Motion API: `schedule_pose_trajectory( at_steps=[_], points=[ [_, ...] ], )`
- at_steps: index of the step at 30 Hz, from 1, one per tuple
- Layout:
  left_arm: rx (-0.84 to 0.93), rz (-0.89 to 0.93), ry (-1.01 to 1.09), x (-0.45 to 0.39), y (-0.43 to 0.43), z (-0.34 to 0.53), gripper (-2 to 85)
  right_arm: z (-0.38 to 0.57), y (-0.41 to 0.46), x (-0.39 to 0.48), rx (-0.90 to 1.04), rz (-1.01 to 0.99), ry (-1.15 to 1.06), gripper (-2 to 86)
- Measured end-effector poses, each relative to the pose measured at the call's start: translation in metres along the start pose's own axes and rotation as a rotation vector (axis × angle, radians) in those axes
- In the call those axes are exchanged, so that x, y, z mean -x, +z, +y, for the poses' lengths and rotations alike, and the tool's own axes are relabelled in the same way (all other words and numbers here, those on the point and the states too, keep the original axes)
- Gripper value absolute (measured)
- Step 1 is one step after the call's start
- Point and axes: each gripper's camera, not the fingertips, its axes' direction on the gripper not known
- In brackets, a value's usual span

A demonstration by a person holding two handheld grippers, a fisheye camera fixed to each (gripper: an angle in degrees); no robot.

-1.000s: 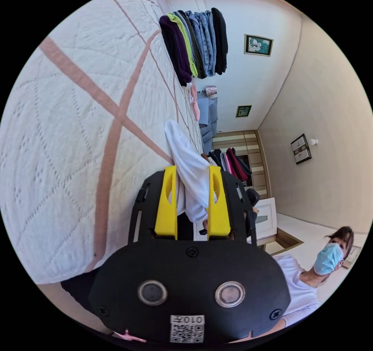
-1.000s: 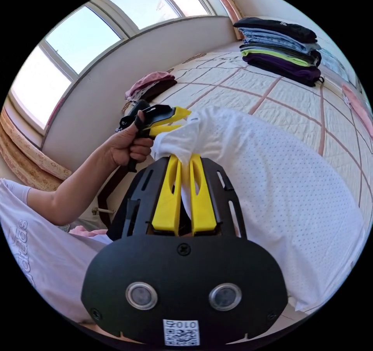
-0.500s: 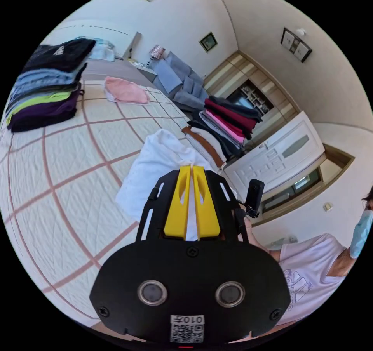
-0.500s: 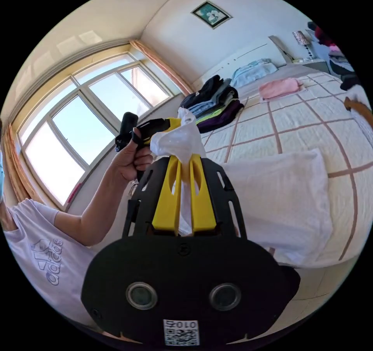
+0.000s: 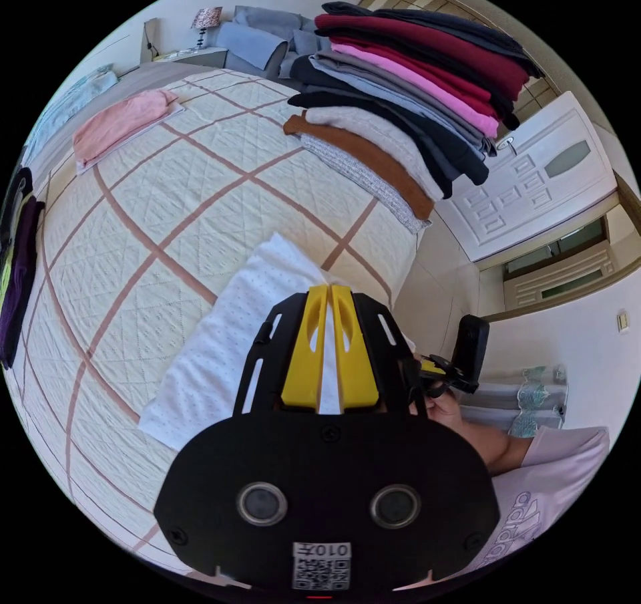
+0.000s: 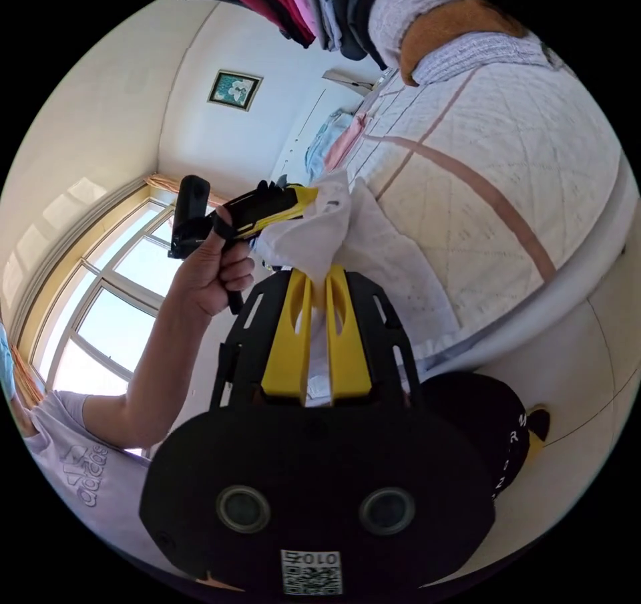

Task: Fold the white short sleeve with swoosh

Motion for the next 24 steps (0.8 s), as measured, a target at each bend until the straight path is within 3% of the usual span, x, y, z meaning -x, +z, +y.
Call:
schedule_pose_trajectory(
  at_steps=[5, 10, 12, 19, 22, 24],
  points=[
    [-0.003, 0.013, 0.063, -0.008, 0.008, 0.015, 4.6, 0.016, 0.005, -0.012, 0.021, -0.059, 0.049, 5.1],
    [-0.088, -0.153, 0.038, 0.01, -0.045, 0.109, 6.7, 0.038, -0.049, -0.013, -0.108, 0.052, 0.068, 4.6],
    [-0.118, -0.12, 0.052, 0.014, -0.051, 0.146, 6.7, 0.045, -0.06, 0.002, -0.144, 0.084, 0.033, 4.5],
    [-0.113, -0.126, 0.224, -0.021, -0.01, 0.201, 6.7, 0.036, 0.03, 0.105, 0.061, 0.221, -0.342, 4.7],
    [-0.04, -0.112, 0.179, -0.006, 0.013, 0.201, 7.2, 0.029, 0.069, 0.092, 0.152, 0.355, -0.29, 4.6],
    [-0.081, -0.058, 0.159, 0.002, 0.003, 0.204, 7.9, 0.024, 0.074, 0.071, 0.184, 0.364, -0.221, 4.4]
  ],
)
